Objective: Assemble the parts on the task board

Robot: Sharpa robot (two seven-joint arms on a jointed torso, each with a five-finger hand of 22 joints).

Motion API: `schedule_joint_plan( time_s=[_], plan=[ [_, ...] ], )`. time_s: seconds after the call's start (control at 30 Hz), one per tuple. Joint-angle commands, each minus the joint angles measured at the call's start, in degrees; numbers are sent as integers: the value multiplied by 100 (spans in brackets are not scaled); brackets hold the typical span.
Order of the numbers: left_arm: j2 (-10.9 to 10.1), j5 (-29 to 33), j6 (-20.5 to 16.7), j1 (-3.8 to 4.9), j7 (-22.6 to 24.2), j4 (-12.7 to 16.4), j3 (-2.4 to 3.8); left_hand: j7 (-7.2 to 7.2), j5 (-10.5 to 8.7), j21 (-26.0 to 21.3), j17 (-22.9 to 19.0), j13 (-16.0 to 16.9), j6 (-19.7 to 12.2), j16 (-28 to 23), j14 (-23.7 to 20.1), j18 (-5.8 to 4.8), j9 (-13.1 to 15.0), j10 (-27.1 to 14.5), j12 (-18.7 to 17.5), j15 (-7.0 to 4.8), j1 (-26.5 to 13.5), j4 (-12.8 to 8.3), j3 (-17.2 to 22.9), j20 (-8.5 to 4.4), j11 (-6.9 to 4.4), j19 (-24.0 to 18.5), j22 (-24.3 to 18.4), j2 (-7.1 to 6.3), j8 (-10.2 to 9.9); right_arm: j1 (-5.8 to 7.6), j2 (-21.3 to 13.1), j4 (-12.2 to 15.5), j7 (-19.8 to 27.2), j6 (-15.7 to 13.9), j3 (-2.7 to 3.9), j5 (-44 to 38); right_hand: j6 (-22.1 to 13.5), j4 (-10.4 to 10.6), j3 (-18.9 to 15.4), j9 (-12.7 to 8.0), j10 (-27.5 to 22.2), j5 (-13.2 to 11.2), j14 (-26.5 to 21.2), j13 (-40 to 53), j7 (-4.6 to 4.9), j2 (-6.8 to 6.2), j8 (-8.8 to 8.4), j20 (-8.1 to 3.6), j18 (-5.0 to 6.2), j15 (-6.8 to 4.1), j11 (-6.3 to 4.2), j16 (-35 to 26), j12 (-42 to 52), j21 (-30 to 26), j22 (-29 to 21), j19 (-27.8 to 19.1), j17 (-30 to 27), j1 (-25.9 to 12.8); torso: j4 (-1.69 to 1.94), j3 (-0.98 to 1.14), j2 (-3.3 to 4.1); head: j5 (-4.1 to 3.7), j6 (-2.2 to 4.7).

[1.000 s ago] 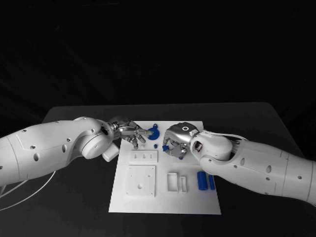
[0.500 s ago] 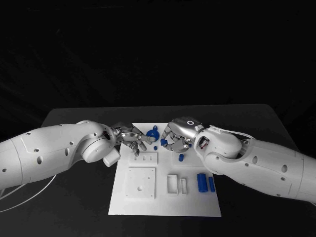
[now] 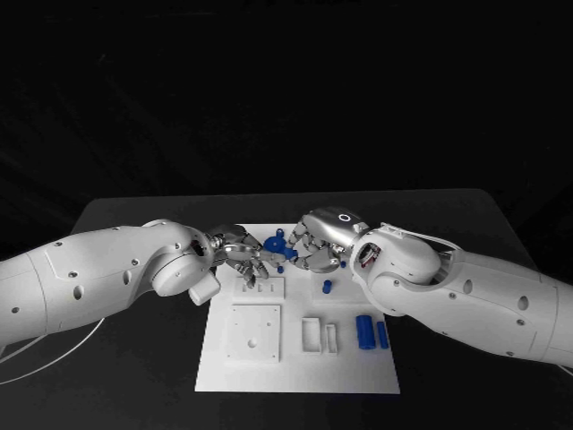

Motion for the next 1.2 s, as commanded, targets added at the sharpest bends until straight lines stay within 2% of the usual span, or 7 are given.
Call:
schedule_joint_plan(
  time_s=[0.03, 0.3, 0.67, 0.77, 1.03, 1.1, 1.2],
  plan=[
    [21, 223, 65, 3, 183, 0, 4, 10, -28, 15, 4, -11, -47, -39, -14, 22, 2, -52, 0, 42, -114, 94, -17, 17, 12, -44, -12, -45, 4, -5, 14, 21, 42, 36, 6, 98, 14, 29, -3, 6, 22, 14, 27, -3, -2, -21, 13, -50, -55, -9, -17, -32, -23, -8, 418, -2, 2, 60, 2, -9, -1, -7, -3],
    [-6, 646, 57, 3, 476, -12, 4, 37, -35, -20, 12, -59, -132, -81, -55, 28, -25, -85, -94, 70, -239, 344, 186, 43, 47, -74, -46, -315, 12, -7, 20, 20, 52, 71, 9, 108, 13, 29, -4, 6, 22, 25, 29, 1, 0, -20, 13, -50, -54, -9, -16, -26, -21, -14, 417, -4, 10, 69, 11, -13, 0, -15, -14],
    [-13, 842, 291, 3, 530, -2, 4, -46, -17, -36, 18, -64, 130, -99, -102, 18, 174, -127, -118, 69, -207, 269, 206, 52, 30, -117, -52, -196, 171, -14, 36, 24, 76, 83, 9, 110, 14, 27, 5, 6, 21, 33, 26, 3, 2, -15, 13, -49, -54, -8, -15, -35, -23, -16, 418, -6, 6, 84, 6, -7, 0, -2, -21],
    [-11, 837, 317, 3, 526, 2, 4, -102, 33, -24, 27, -29, 151, -85, -104, 4, 618, -137, -55, 49, -203, 109, 168, 37, 1, -123, -46, -86, 327, -19, 43, 27, 83, 76, 9, 110, 14, 27, 5, 6, 21, 33, 26, 3, 2, -15, 13, -49, -54, -8, -15, -35, -23, -16, 418, -6, 6, 84, 6, -4, 0, -4, -23],
    [0, 822, 371, 2, 503, 7, 5, -272, 584, 28, 64, 91, -308, -6, -137, -43, 2393, -210, 210, 3, -133, -301, 72, -10, -74, -156, -6, 220, 1211, -33, 48, 60, 106, 18, 9, 111, 15, 28, 11, 6, 24, 46, 28, 7, 2, -14, 14, -50, -53, -9, -16, -38, -22, -10, 419, -3, 9, 90, 5, 3, 0, -10, -37],
    [1, 819, 375, 2, 502, 8, 5, -283, 658, 42, 68, 105, -381, 11, -146, -49, 2700, -228, 255, 3, -141, -322, 99, -16, -86, -163, 6, 228, 1302, -35, 46, 68, 110, 15, 9, 112, 15, 28, 11, 6, 24, 46, 28, 7, 2, -14, 14, -50, -53, -9, -16, -38, -22, -10, 419, -3, 9, 90, 6, 2, 1, -12, -39],
    [5, 816, 363, 2, 503, 7, 5, -280, 704, 47, 68, 109, -394, 19, -151, -50, 2819, -245, 271, -1, -142, -327, 129, -15, -81, -171, 11, 245, 1329, -40, 40, 89, 119, 20, 9, 119, 16, 30, 12, 6, 25, 57, 31, 3, 2, -17, 14, -51, -51, -10, -16, -39, -28, -1, 421, -1, 12, 88, 5, 3, 1, -17, -38]
  ],
)
